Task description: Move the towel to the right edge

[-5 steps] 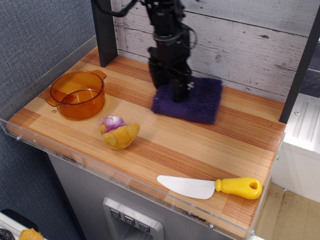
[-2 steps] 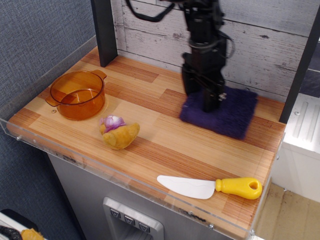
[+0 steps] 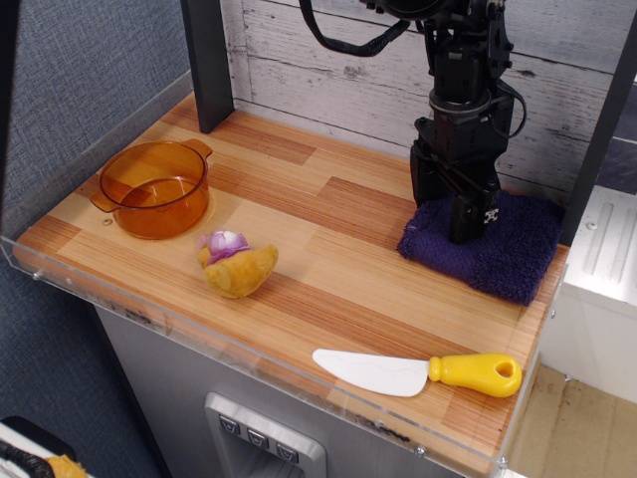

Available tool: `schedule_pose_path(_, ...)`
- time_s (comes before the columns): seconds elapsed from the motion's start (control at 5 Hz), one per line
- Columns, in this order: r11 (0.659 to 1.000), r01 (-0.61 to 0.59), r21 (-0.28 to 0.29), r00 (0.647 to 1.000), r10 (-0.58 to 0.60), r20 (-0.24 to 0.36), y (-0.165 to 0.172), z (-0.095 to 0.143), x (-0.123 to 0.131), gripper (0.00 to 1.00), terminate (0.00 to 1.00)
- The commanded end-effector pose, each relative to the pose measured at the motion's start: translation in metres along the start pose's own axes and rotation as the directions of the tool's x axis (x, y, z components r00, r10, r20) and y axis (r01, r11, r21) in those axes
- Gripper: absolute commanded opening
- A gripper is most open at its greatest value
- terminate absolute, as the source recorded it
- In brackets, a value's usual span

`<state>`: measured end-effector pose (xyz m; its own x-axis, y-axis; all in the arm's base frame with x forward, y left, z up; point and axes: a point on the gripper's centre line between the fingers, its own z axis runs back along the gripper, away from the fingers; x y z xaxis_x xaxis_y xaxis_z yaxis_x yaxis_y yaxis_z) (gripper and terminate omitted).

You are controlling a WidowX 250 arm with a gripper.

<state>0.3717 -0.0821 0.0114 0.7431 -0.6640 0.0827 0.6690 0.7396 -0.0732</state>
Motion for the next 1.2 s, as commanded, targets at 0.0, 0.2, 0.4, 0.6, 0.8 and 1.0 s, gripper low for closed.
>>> schedule_pose_path(0.0,0.998,0.046,-0.031,0.999,-0.047,-0.02,-0.021,-0.009,-0.006,1.0,0.0)
schedule_pose_path(0.2,0.999,0.037,-0.03,0.999,-0.037,0.002,-0.02,-0.004,-0.008,1.0,0.0)
schedule_pose_path(0.4,0.999,0.035,-0.017,0.995,-0.033,0.089,-0.017,0.013,-0.009,1.0,0.0)
schedule_pose_path(0.6,0.999,0.03,0.016,0.977,-0.033,0.211,-0.014,0.044,-0.006,1.0,0.0)
schedule_pose_path(0.8,0.999,-0.002,0.053,0.965,-0.012,0.26,-0.012,0.067,-0.008,1.0,0.0)
schedule_pose_path(1.0,0.998,-0.015,0.069,0.962,-0.004,0.274,-0.011,0.076,-0.009,1.0,0.0)
